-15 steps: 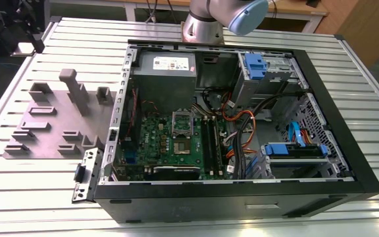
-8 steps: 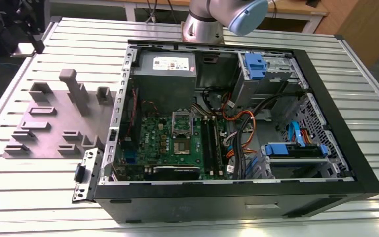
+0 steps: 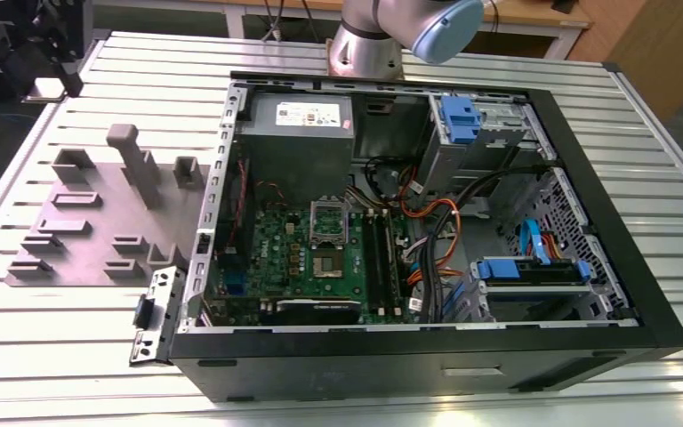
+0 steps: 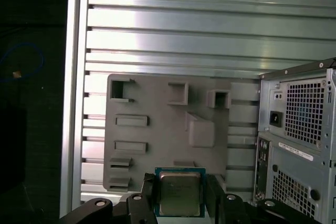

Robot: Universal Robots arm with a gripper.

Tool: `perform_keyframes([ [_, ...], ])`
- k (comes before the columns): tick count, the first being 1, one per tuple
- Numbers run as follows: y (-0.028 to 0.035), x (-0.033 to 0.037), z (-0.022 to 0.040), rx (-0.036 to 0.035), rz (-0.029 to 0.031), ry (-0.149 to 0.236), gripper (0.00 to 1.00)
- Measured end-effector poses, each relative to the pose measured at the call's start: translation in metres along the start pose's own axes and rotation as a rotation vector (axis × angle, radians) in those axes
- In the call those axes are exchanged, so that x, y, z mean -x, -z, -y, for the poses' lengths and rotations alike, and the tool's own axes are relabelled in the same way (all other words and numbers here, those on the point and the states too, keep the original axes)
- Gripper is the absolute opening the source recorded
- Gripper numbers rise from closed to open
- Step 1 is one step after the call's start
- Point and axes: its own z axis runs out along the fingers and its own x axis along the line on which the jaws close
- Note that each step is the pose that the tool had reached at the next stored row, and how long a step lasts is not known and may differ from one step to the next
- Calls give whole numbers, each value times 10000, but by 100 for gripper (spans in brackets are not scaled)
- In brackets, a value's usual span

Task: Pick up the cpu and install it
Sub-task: 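Pick up the cpu and move it towards the insertion slot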

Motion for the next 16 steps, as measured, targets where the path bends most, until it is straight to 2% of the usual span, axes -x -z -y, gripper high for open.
perform_keyframes([
  [16, 0, 39, 1, 0, 1, -1, 47],
])
